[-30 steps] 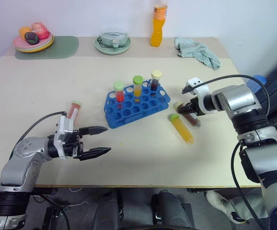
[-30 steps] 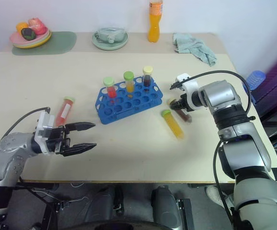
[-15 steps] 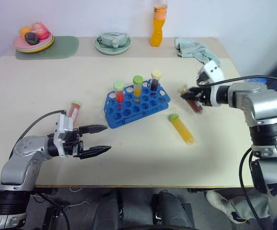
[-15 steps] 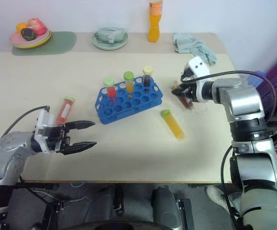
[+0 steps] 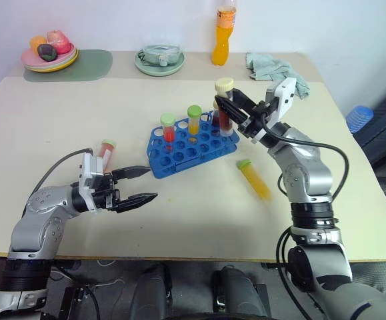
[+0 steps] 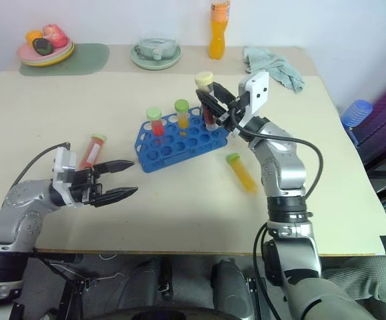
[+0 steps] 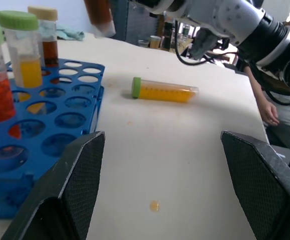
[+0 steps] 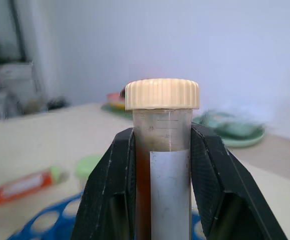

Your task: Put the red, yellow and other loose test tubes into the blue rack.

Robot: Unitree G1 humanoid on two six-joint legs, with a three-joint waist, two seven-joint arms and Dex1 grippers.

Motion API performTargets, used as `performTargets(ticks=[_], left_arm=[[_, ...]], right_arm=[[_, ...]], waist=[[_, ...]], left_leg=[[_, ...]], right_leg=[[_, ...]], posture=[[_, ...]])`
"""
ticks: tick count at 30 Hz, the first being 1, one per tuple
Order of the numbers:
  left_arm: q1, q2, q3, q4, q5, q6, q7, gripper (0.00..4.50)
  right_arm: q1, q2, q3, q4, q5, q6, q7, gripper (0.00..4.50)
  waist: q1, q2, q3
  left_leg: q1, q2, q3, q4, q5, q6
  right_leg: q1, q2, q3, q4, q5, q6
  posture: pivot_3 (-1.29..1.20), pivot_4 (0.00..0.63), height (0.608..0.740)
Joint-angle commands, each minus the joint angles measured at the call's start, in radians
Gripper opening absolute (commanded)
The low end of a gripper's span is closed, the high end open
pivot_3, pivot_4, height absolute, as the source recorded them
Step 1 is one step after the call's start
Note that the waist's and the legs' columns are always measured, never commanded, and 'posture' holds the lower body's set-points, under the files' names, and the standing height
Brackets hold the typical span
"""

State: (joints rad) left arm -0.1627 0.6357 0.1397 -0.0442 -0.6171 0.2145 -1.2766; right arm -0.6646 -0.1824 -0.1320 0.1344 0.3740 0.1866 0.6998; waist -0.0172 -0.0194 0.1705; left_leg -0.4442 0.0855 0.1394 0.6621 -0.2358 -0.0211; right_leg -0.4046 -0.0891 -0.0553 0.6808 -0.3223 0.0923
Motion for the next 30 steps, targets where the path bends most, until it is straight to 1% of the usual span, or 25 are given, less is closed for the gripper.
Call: performTargets(ticks=[1,9,21,30], left_arm=[[-0.011,0.005,0.015,0.006,0.004,-0.029,-0.013,3.77],[0.018,0.012,0.034,-0.017,-0.003,-0.036,-0.002,3.77],[0.034,0.022,0.040,-0.079,-0.018,-0.007,0.038,3.77],[0.026,0.031,0.041,-0.103,-0.025,0.018,0.057,3.77]], right_arm=[[-0.015,0.022,-0.039,0.052,0.031,-0.108,-0.007,1.15],[-0.024,0.052,-0.058,0.216,0.040,-0.249,0.001,1.15],[-0.060,0.065,-0.053,0.417,0.017,-0.374,0.002,1.15],[-0.070,0.071,-0.061,0.511,0.007,-0.456,-0.019,1.15]], waist=[[-0.001,0.000,0.000],[-0.006,0.000,0.000],[-0.006,0.000,0.000],[-0.007,0.000,0.000]], left_leg=[[0.000,0.000,0.000,0.000,0.000,0.000],[0.001,0.000,0.000,0.000,0.000,0.000],[0.001,0.000,0.000,0.000,0.000,0.000],[0.001,0.000,0.000,0.000,0.000,-0.001]], right_leg=[[0.000,0.000,0.000,0.000,0.000,0.000],[0.000,0.000,0.000,0.001,0.000,0.000],[0.000,0.000,0.000,0.001,0.000,0.000],[0.000,0.000,0.000,0.001,0.000,0.000]], posture=[[0.00,0.150,0.740],[0.00,0.150,0.740],[0.00,0.150,0.740],[0.00,0.150,0.740]])
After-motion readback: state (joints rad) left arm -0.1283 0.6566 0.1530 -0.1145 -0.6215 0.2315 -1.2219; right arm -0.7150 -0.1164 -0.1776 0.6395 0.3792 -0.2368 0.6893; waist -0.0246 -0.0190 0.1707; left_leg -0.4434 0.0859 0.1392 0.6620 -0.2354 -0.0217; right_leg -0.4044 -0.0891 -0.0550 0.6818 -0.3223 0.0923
